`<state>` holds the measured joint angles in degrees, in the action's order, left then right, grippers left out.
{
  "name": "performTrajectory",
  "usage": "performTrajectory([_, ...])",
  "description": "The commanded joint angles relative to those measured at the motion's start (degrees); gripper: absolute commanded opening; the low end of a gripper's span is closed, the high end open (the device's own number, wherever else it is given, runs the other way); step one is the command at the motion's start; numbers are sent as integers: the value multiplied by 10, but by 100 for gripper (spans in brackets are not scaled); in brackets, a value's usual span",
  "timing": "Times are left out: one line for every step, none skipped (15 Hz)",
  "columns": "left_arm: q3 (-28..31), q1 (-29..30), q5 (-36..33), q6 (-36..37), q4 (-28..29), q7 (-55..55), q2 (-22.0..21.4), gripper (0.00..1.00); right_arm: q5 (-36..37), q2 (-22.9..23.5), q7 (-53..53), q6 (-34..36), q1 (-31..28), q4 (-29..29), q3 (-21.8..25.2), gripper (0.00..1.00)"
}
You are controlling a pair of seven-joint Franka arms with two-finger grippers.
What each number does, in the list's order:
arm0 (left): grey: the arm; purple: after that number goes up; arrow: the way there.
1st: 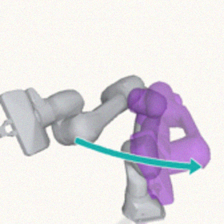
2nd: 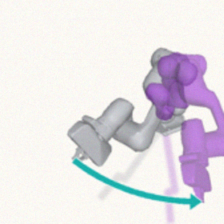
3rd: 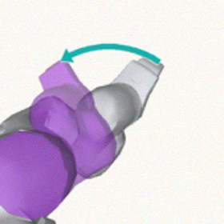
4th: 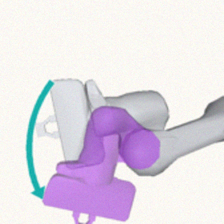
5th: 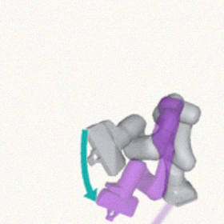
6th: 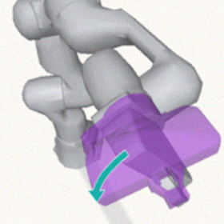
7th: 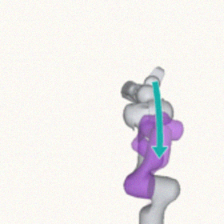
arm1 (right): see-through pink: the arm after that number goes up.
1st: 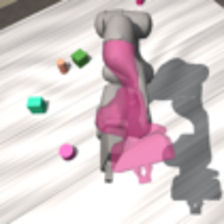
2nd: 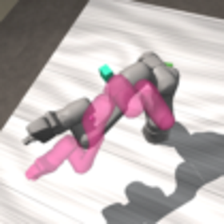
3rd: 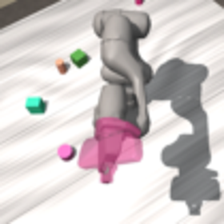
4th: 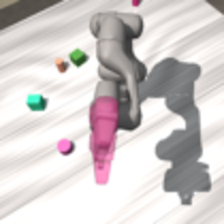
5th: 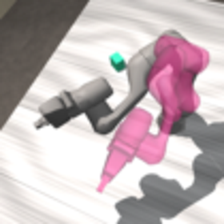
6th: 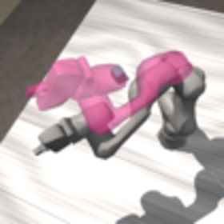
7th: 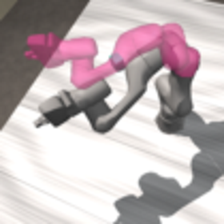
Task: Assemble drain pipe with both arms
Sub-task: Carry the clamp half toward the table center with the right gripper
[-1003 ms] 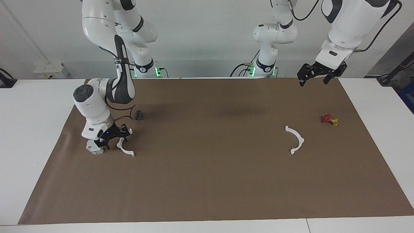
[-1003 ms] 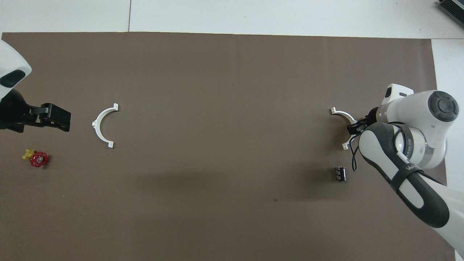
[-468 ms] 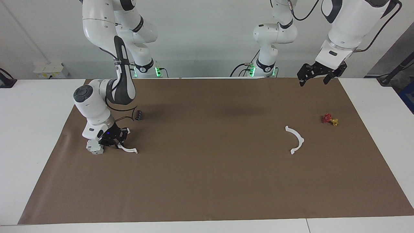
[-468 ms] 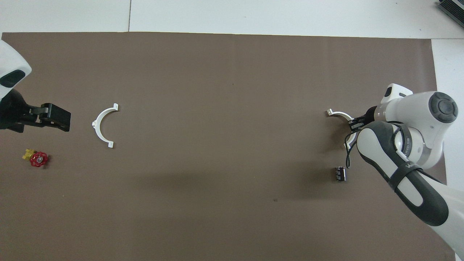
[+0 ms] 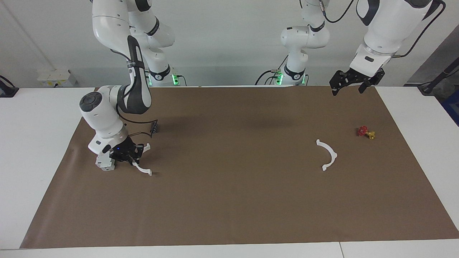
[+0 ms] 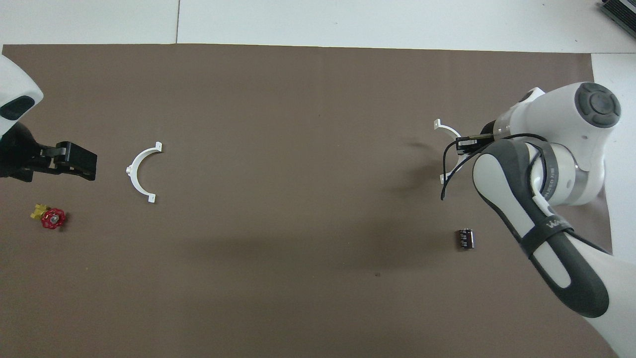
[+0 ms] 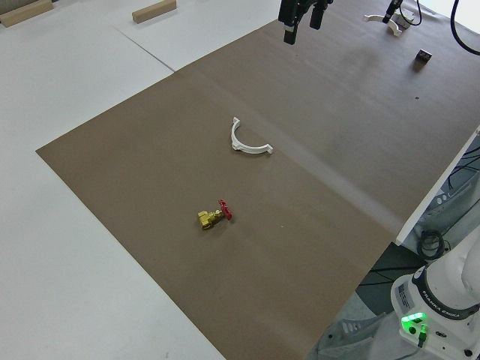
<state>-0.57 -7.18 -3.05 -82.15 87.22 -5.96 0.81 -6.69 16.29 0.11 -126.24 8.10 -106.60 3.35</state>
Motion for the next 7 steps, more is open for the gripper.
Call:
performTrajectory([5, -2, 6, -6, 19, 0, -16, 100, 18, 8, -114, 8, 63, 11, 0, 0])
performTrajectory([5, -3, 6, -6, 19, 0, -16, 100, 18, 12, -156, 6, 81, 16, 0, 0])
performTrajectory([5, -3, 6, -6, 19, 0, -16, 100, 18, 22, -184, 8, 101, 32, 0, 0])
performTrajectory([5, -2, 6, -6, 19, 0, -16, 100, 14, 40, -215, 13, 119, 57, 0, 0])
performTrajectory([5, -3, 6, -6, 19, 0, -16, 100, 15, 64, -260, 15, 141, 83, 0, 0])
performTrajectory([5, -2, 6, -6, 19, 0, -16, 100, 17, 87, -288, 15, 159, 109, 0, 0])
performTrajectory([5, -3, 6, -6, 19, 0, -16, 100, 17, 105, -302, 15, 172, 129, 0, 0])
